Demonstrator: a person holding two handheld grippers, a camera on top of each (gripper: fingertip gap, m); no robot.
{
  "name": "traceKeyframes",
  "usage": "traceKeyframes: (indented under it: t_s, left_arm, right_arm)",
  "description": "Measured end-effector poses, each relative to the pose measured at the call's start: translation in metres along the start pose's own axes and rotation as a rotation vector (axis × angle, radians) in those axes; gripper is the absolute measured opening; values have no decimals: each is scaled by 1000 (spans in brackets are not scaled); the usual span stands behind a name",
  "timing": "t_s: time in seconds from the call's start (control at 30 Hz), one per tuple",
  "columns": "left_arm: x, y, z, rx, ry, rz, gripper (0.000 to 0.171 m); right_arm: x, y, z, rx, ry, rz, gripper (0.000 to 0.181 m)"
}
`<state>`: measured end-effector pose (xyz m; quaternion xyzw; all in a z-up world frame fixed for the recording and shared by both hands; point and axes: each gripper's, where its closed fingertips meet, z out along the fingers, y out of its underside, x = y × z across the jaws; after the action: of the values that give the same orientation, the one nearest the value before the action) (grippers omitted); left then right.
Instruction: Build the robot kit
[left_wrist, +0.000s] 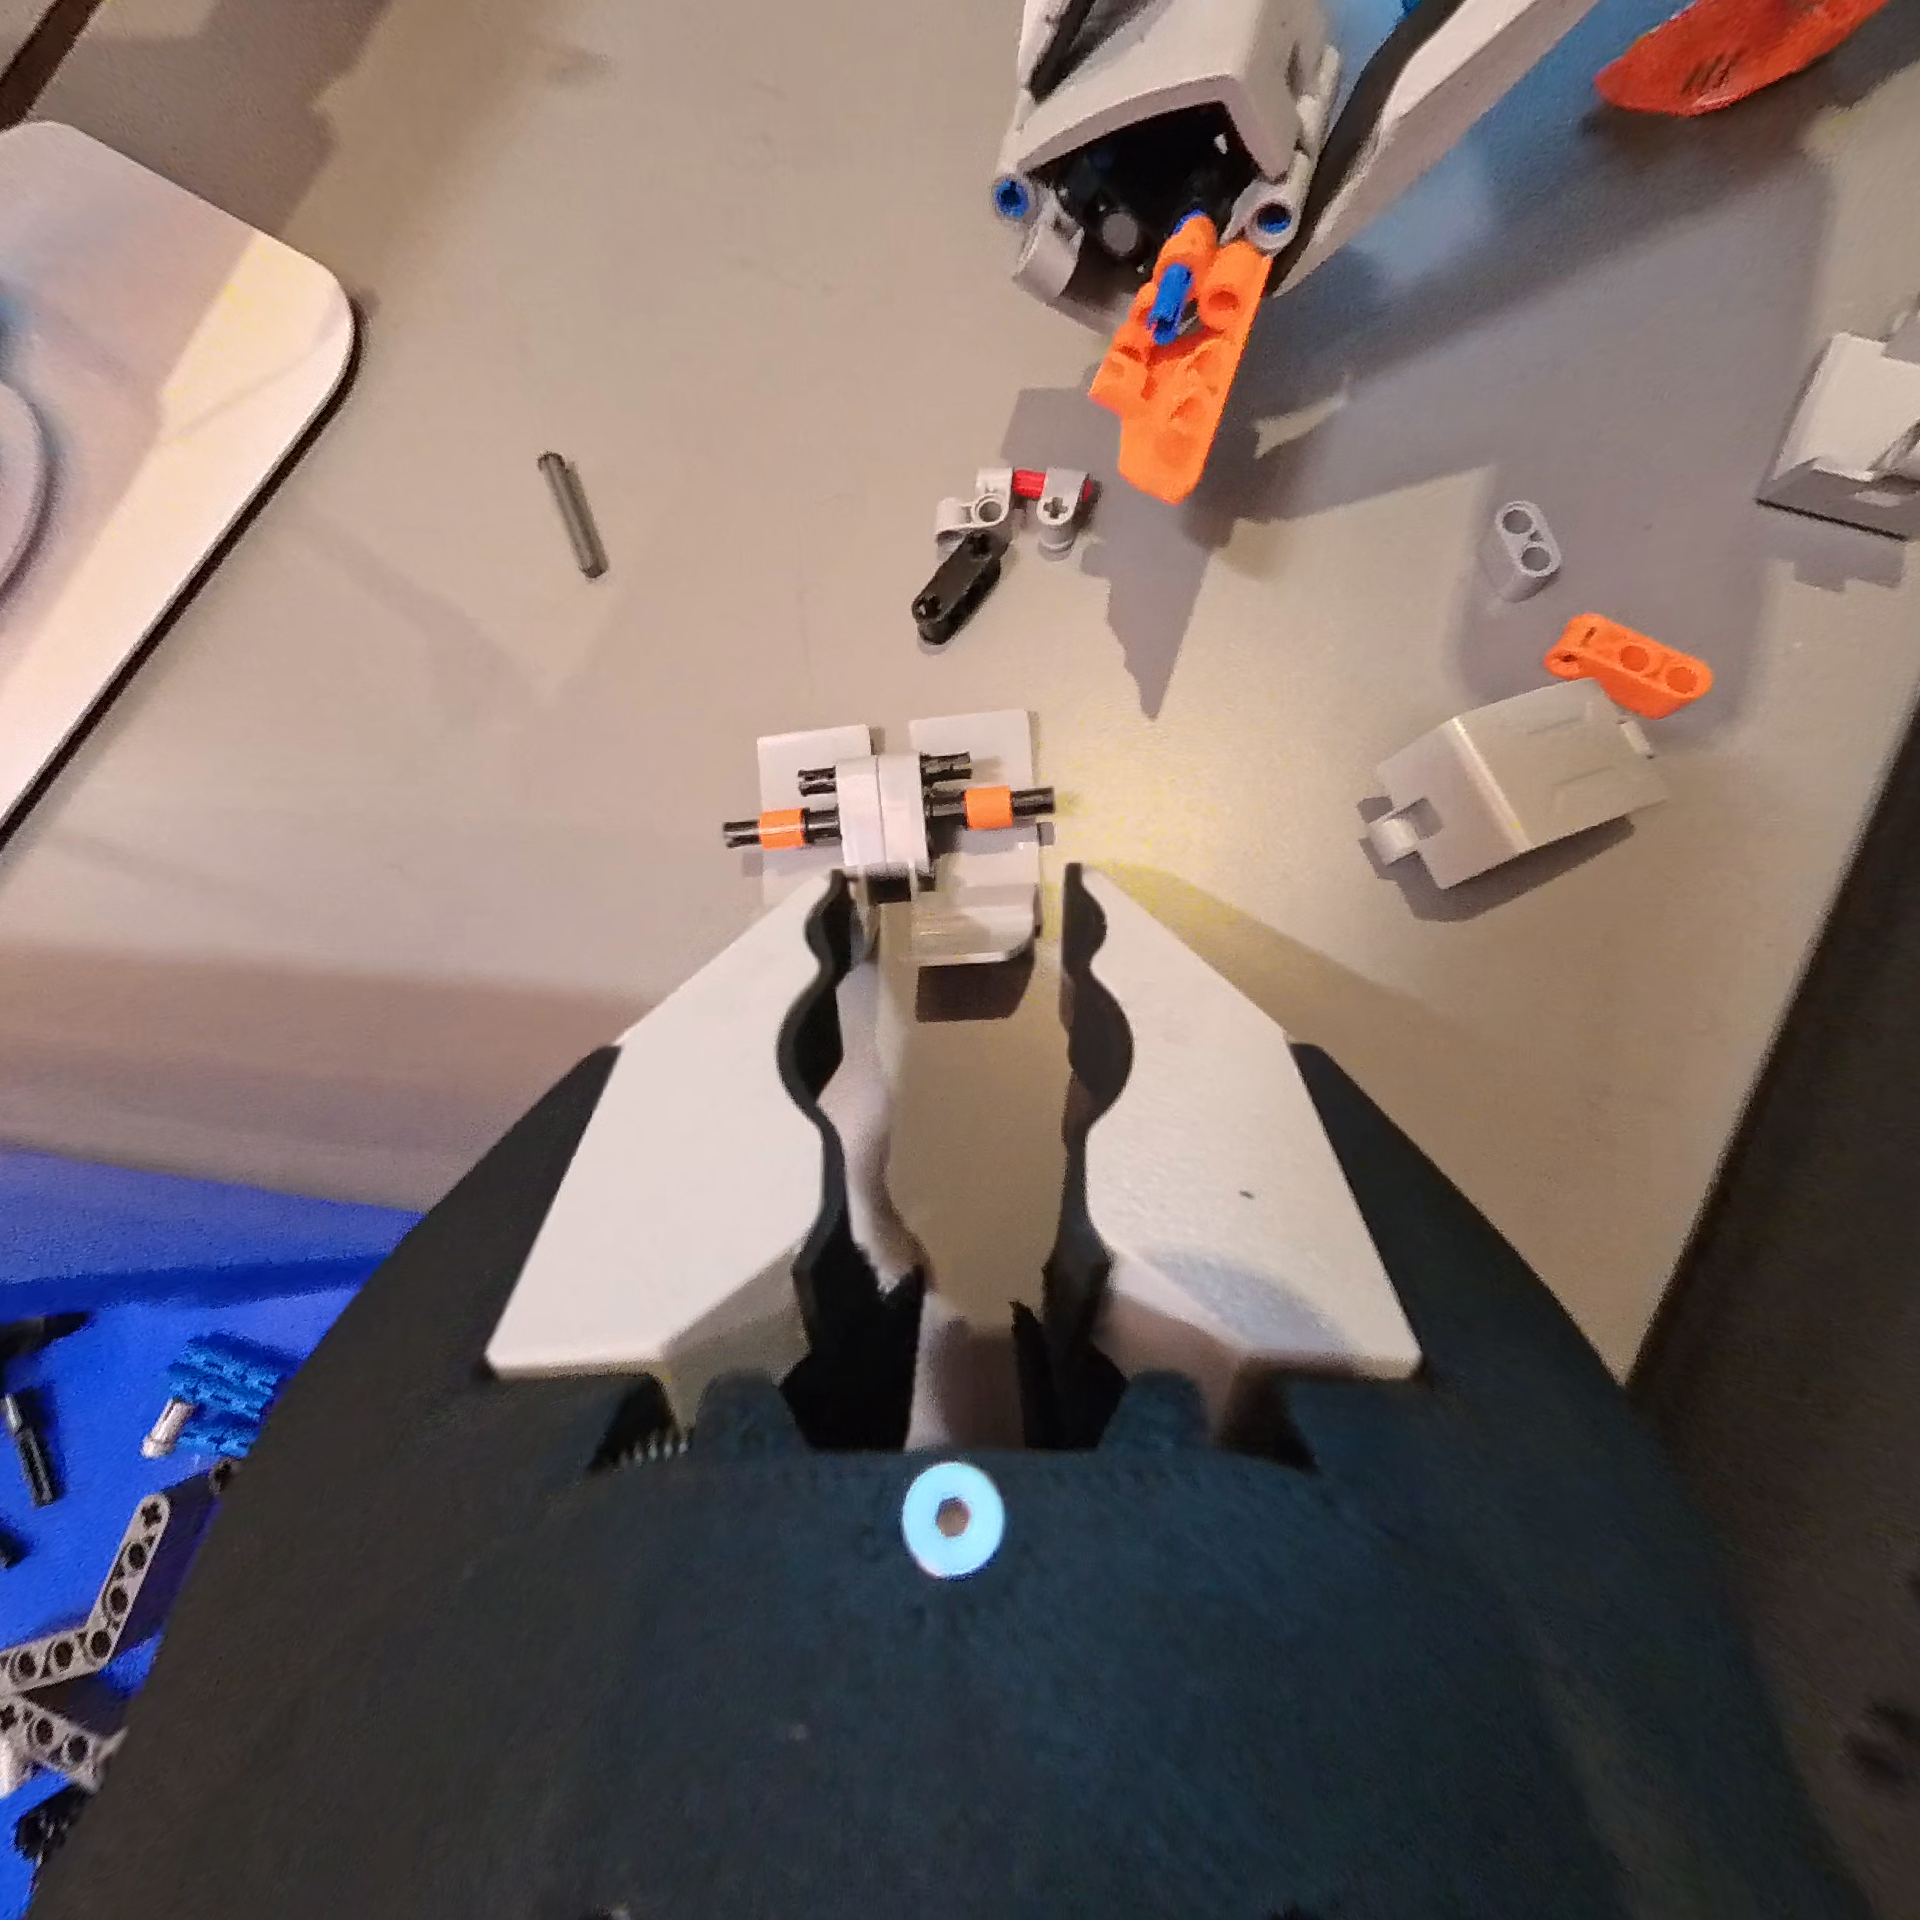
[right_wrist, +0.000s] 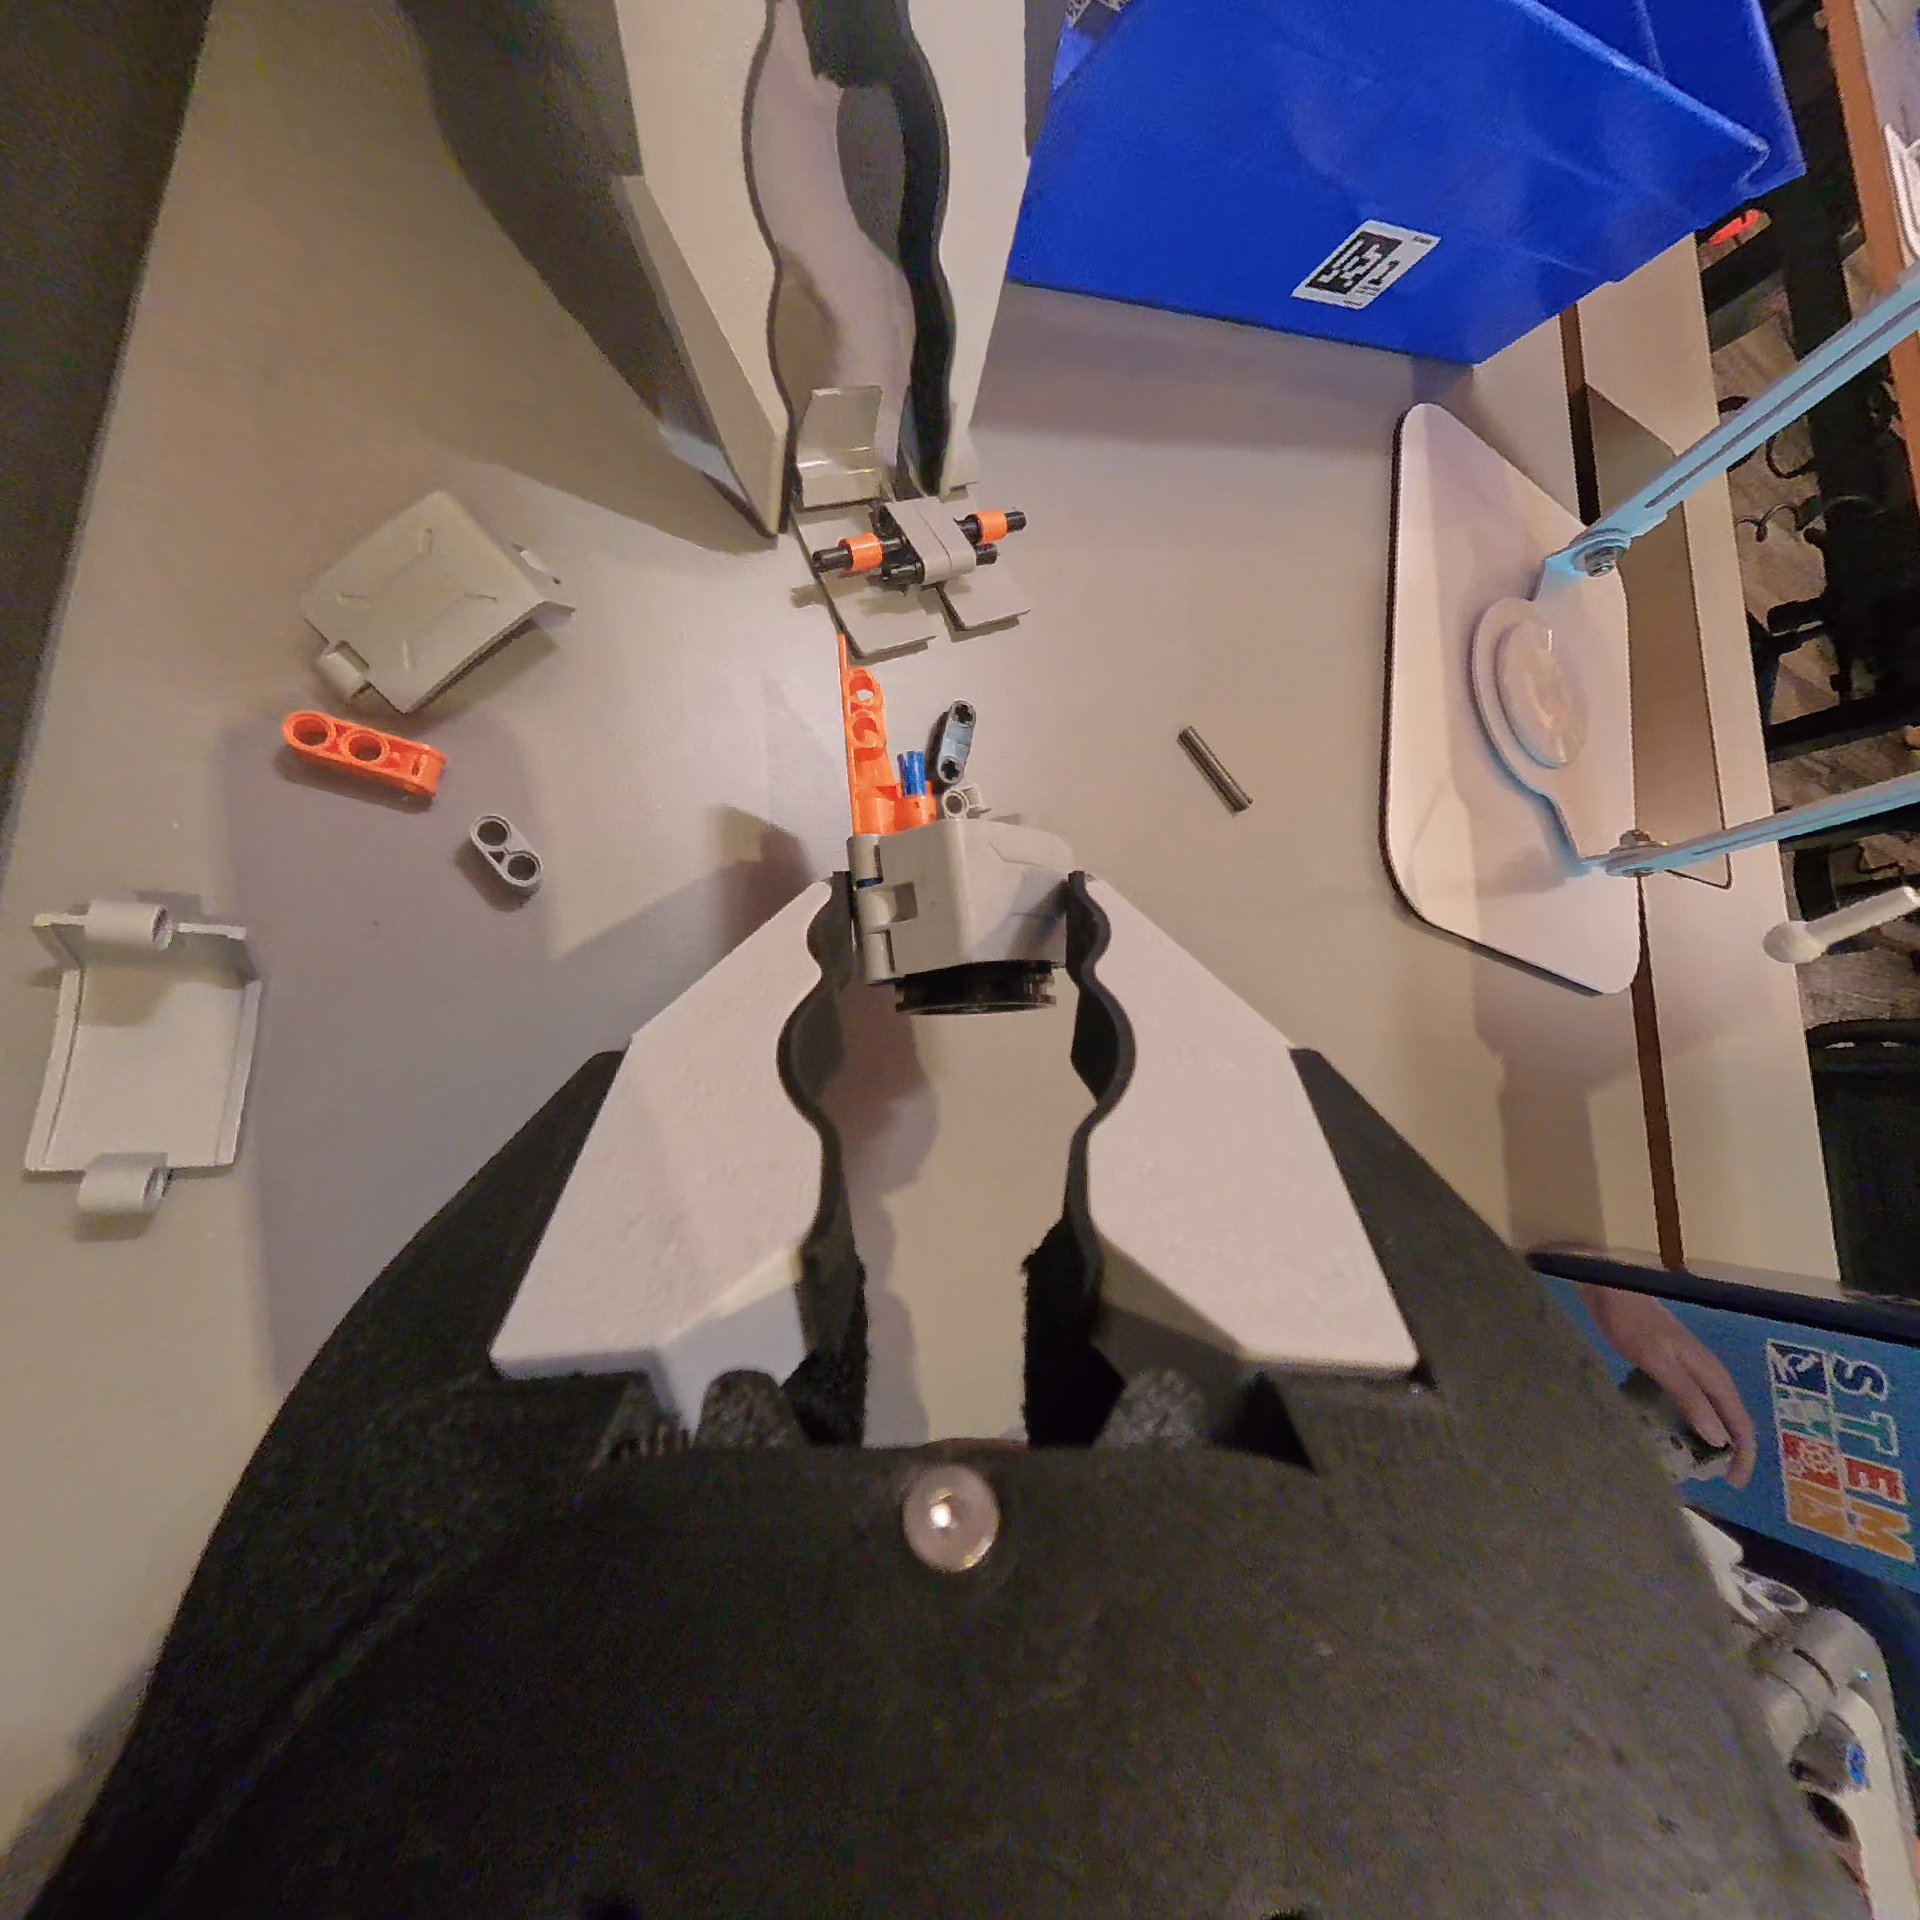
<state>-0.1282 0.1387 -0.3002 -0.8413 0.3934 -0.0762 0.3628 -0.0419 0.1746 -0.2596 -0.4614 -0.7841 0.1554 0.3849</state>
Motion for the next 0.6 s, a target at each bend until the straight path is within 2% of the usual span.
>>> traceKeyframes:
  t_s: [0.6]
  left_arm:
    - [7,-1,-1,3,13,39,33]
  right_arm:
    - [-10,-3,6,26,-66,39,38]
